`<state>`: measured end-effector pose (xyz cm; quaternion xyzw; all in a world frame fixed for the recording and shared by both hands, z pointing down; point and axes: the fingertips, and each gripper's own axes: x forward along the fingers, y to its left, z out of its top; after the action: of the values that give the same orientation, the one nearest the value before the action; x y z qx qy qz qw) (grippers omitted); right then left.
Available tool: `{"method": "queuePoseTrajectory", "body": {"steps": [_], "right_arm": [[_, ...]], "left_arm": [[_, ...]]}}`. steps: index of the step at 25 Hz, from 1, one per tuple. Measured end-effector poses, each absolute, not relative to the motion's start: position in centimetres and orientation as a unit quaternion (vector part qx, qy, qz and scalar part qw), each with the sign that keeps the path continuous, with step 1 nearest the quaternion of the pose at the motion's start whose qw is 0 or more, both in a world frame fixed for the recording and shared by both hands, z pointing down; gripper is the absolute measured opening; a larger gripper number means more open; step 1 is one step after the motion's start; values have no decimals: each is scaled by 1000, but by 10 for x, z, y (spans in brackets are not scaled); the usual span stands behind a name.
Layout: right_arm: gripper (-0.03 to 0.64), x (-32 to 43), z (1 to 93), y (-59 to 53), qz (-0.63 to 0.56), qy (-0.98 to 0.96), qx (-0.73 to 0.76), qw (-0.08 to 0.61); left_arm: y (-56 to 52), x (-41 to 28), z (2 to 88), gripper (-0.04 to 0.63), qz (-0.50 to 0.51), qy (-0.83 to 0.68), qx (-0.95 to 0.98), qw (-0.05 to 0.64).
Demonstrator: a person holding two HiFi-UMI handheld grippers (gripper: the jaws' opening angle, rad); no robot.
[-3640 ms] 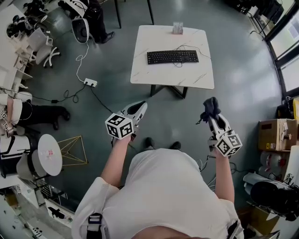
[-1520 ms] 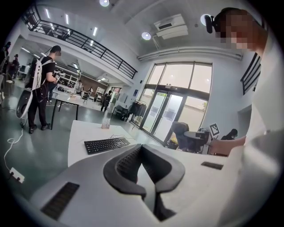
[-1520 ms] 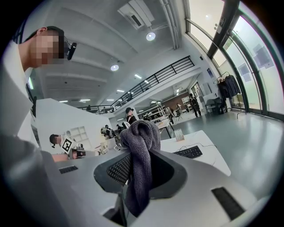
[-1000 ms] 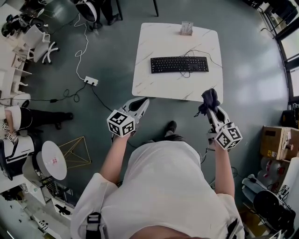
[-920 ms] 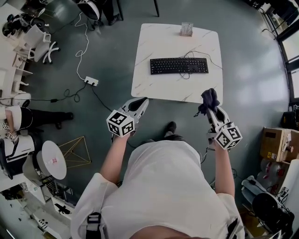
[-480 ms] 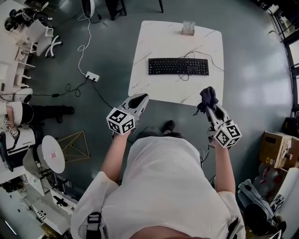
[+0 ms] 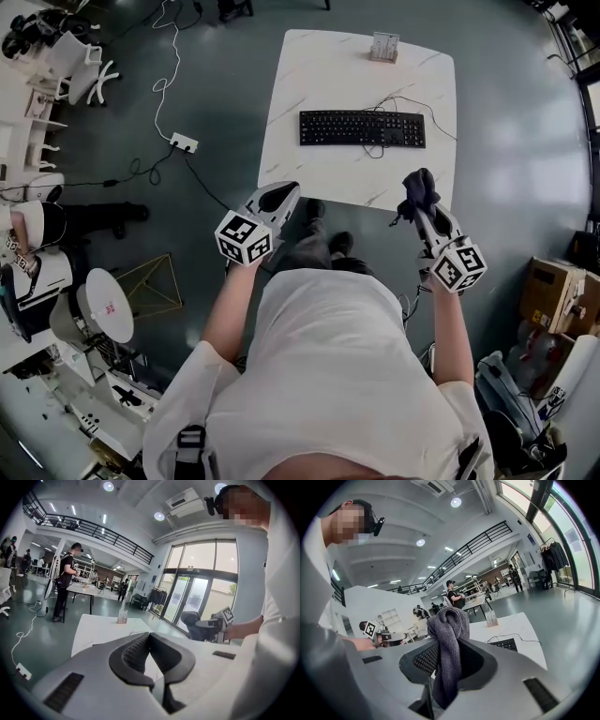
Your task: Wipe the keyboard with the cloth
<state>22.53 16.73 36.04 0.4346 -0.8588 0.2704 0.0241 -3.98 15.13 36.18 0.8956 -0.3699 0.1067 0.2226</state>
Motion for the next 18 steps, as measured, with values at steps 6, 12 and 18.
{"method": "queuePoseTrajectory", "body": {"steps": [6,12,18], "right_arm": [[103,220,366,152,277,-850,447,34],[104,212,372,122,283,-838,465,38],[104,203,380,103,299,-826,476,51]], "left_arm": [[124,-40,378,8,130,-351,904,206],[88,-41,402,8,155,-326,911,197],[57,-44,439,9,193,-301,913,198]]}}
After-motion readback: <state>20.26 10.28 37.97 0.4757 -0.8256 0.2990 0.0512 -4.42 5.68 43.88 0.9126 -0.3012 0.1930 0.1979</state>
